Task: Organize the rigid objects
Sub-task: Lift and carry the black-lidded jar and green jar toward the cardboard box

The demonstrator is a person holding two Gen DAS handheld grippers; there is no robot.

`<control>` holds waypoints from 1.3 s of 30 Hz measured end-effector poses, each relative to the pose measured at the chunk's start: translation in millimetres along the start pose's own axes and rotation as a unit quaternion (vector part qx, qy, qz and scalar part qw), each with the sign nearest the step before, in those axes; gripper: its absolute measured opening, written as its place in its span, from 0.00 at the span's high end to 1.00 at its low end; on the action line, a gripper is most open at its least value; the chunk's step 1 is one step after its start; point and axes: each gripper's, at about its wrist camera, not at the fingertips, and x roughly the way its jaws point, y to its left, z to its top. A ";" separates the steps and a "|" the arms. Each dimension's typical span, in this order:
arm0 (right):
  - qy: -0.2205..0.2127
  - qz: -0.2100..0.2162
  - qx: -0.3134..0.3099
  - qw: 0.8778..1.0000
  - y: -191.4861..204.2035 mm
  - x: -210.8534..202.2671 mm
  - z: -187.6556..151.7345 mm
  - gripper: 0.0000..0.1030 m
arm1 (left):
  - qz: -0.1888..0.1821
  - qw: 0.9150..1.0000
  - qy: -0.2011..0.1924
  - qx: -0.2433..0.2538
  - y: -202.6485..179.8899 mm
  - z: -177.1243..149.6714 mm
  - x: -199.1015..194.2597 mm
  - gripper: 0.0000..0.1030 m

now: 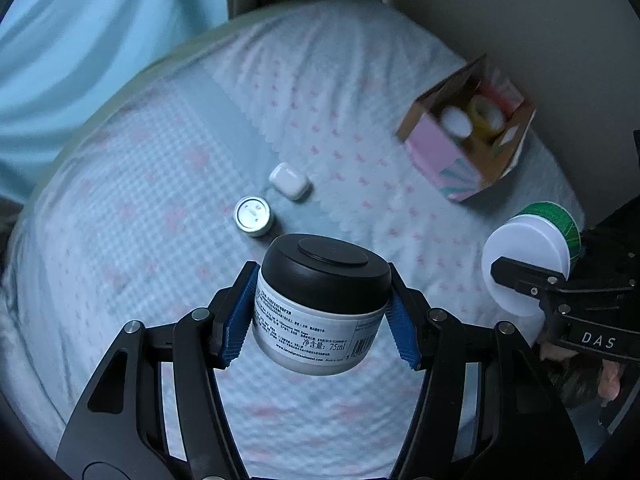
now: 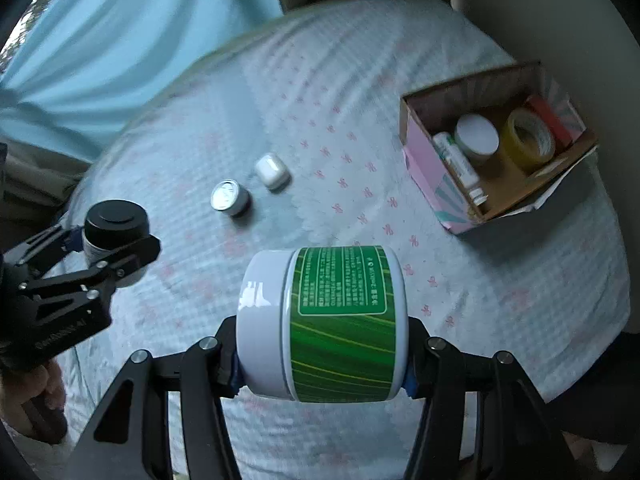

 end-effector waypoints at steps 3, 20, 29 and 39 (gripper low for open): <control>-0.006 0.001 -0.012 1.000 -3.1 -18.0 -8.9 0.49 | -0.001 1.000 -0.019 -0.008 -16.5 -10.4 -19.7 0.45; -0.008 0.023 -0.094 0.995 -107.7 -76.9 -7.5 0.49 | 0.001 0.995 -0.054 -0.080 -151.8 3.9 -33.0 0.45; 0.005 0.021 -0.137 0.990 -198.3 -70.0 58.6 0.49 | -0.009 0.989 -0.047 -0.141 -226.3 58.6 16.6 0.45; 0.040 0.027 -0.110 0.993 -281.0 -13.8 149.8 0.49 | -0.009 0.982 -0.001 -0.186 -259.2 118.2 92.7 0.45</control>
